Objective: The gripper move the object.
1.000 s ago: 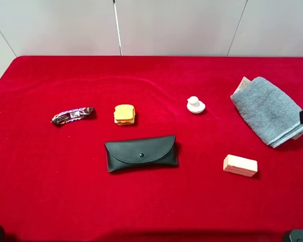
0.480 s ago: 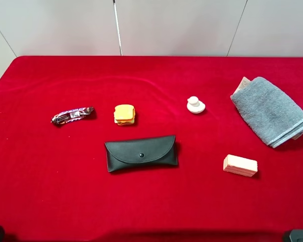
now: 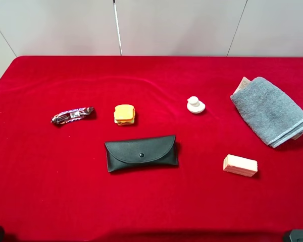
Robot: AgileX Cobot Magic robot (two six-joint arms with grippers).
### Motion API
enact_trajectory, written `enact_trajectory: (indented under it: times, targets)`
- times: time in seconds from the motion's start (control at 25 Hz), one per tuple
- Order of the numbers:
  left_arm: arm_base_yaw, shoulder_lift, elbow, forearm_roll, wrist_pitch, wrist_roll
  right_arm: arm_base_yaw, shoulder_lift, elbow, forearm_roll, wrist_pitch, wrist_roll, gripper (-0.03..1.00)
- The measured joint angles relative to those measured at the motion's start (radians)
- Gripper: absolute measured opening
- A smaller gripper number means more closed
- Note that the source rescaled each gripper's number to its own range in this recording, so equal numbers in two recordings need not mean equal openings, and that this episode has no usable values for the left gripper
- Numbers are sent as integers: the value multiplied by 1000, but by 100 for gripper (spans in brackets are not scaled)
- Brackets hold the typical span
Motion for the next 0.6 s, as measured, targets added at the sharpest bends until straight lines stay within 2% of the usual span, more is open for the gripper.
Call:
enact_trajectory:
  times: [0.12,0.4,0.6]
  targets:
    - [0,0,0,0,0,0,3,-31,0,0,0,0,100]
    - [0,0,0,0,0,0,107,-134,0,-8,1,24,100]
    - [0,0,0,0,0,0,146,-146,1,-38,0,65,100]
